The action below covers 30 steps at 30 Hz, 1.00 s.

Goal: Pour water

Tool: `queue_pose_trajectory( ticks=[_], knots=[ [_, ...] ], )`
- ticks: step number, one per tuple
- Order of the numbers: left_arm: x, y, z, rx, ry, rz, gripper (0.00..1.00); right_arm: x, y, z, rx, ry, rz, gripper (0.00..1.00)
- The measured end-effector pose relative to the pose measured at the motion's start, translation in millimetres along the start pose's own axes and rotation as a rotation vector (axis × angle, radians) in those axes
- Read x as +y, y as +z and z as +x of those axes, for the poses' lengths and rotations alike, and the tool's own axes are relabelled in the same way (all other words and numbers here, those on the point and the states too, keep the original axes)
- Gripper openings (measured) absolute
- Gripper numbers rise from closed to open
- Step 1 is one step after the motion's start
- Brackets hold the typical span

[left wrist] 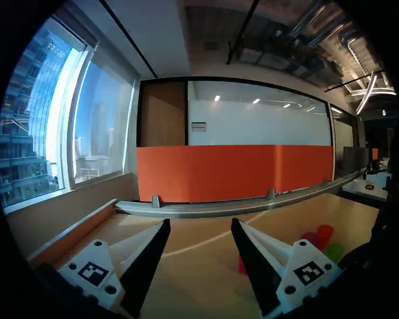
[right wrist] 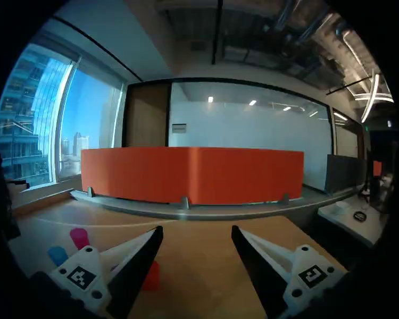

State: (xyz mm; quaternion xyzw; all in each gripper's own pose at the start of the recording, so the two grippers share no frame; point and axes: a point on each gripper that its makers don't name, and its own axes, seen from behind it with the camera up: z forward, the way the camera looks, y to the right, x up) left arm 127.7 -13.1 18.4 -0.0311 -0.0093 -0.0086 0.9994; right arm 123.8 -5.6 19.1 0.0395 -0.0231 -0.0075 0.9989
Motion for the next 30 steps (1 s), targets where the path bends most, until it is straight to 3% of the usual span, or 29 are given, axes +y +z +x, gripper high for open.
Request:
queue_pose_trajectory(
  ticks=[9,18,24,30],
  knots=[
    [0.0,3.5,53,0.009,0.001,-0.038,0.84,-11,1.5,41,-0.012,0.011,0.03,0.99],
    [10.3,5.5,69,0.004,-0.003,-0.103,0.84,-22,0.9,50,-0.014,0.012,0.075,0.99],
    [23.6,4.7,68,-0.004,0.005,-0.18,0.84,-45,-5.4,58,-0.002,0.009,0.195,0.99],
    [49.2,-0.1,73,0.002,0.015,-0.306,0.84,-78,-17.2,66,0.016,-0.015,0.352,0.99]
  ],
)
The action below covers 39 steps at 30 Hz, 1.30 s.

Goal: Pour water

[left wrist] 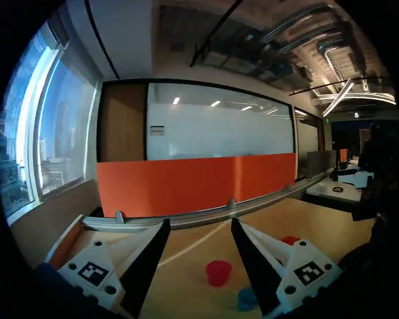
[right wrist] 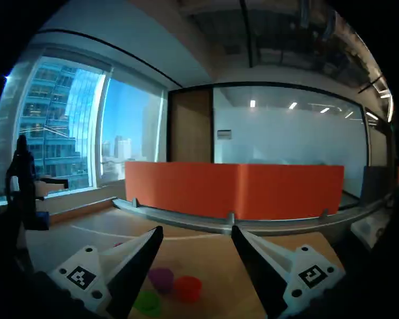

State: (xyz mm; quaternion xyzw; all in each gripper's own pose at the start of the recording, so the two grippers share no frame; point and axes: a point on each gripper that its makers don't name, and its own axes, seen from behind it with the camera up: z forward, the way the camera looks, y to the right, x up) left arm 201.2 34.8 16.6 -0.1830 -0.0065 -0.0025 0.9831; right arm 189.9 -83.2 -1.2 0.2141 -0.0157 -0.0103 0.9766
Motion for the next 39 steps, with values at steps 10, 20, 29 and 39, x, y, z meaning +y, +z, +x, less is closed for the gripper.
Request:
queue_pose_trajectory(
  ticks=[10,20,29,39],
  knots=[
    [46.4,-1.6,13,0.016,-0.028,-0.204,0.84,-54,-5.9,13,0.003,0.001,0.22,0.99],
    [65.2,-5.2,2,-0.022,0.007,-0.292,0.84,-73,-8.9,-1,-0.054,-0.058,0.306,0.99],
    [81.1,-12.3,-15,-0.077,0.031,-0.374,0.84,-82,-18.4,-11,-0.138,-0.059,0.38,0.99],
    [89.4,-15.3,-31,-0.141,0.047,-0.44,0.84,-83,-23.5,-24,-0.204,-0.085,0.41,0.99]
  ],
)
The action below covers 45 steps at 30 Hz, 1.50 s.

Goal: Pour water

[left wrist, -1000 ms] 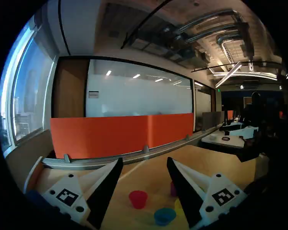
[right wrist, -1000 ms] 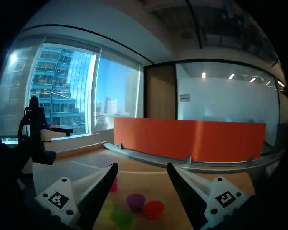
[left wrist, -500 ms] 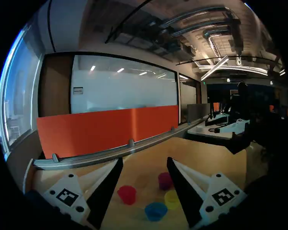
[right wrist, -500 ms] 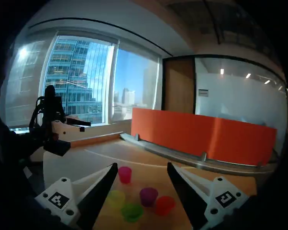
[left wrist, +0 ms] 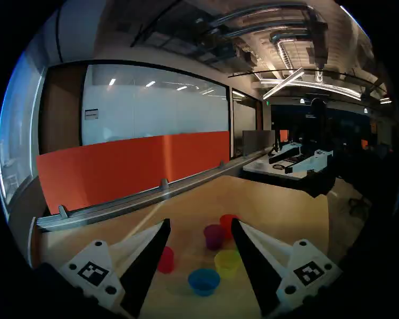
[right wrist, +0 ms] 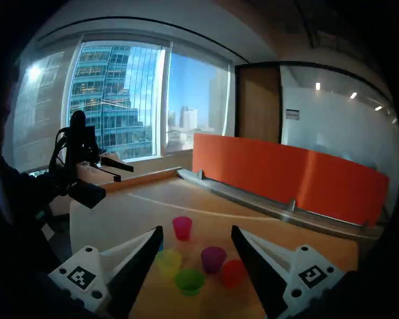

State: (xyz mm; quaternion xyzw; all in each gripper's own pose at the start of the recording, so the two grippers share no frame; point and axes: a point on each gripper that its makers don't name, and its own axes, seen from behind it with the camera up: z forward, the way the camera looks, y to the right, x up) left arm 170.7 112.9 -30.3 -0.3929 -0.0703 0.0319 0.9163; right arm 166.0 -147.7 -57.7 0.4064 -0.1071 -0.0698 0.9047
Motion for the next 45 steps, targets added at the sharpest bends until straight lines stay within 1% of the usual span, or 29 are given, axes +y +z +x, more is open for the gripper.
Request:
queue_pose_trajectory(
  ticks=[6,12,18,24,29,39,45],
  knots=[
    [7.6,1.7,-14,-0.043,0.02,-0.026,0.84,-8,2.4,-10,-0.026,-0.017,0.027,0.99],
    [13.9,5.0,-21,-0.055,0.035,-0.045,0.84,-13,3.0,-22,-0.067,-0.031,0.045,0.99],
    [17.6,8.0,-29,-0.06,0.032,-0.057,0.84,-15,5.5,-32,-0.096,-0.038,0.051,0.99],
    [16.5,12.0,-38,-0.08,0.029,-0.064,0.84,-15,8.8,-44,-0.119,-0.029,0.056,0.99],
    [19.4,12.3,-47,-0.096,0.035,-0.077,0.84,-15,11.4,-55,-0.134,-0.024,0.063,0.99],
    [25.2,19.8,-75,-0.148,0.066,-0.097,0.84,-16,21.3,-87,-0.194,-0.05,0.08,0.99],
    [28.8,24.5,-90,-0.167,0.072,-0.114,0.84,-19,28.3,-104,-0.223,-0.06,0.091,0.99]
  ],
)
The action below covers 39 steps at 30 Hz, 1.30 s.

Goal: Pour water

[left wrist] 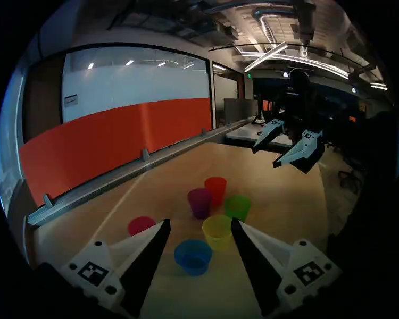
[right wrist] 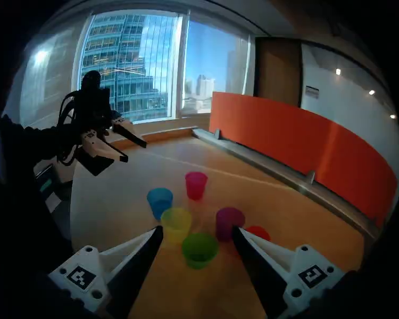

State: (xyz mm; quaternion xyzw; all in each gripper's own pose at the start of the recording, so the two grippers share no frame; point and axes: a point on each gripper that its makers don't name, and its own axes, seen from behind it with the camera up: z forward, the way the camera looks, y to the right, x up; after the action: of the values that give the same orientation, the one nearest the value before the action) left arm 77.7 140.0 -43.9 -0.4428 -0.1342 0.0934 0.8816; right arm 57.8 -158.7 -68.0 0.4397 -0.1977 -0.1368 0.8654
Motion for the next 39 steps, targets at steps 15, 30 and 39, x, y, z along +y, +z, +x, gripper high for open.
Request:
queue_pose_trajectory(
  ticks=[15,30,39],
  knots=[
    [1.2,14.7,-44,-0.067,0.004,-0.017,0.84,1,21.7,-38,-0.066,-0.002,0.004,0.99],
    [-3.1,27.0,-95,-0.147,-0.009,-0.021,0.84,0,45.9,-73,-0.12,0.0,0.015,0.99],
    [-9.0,34.4,-117,-0.179,-0.025,-0.02,0.84,1,59.5,-91,-0.153,0.016,0.017,0.99]
  ],
)
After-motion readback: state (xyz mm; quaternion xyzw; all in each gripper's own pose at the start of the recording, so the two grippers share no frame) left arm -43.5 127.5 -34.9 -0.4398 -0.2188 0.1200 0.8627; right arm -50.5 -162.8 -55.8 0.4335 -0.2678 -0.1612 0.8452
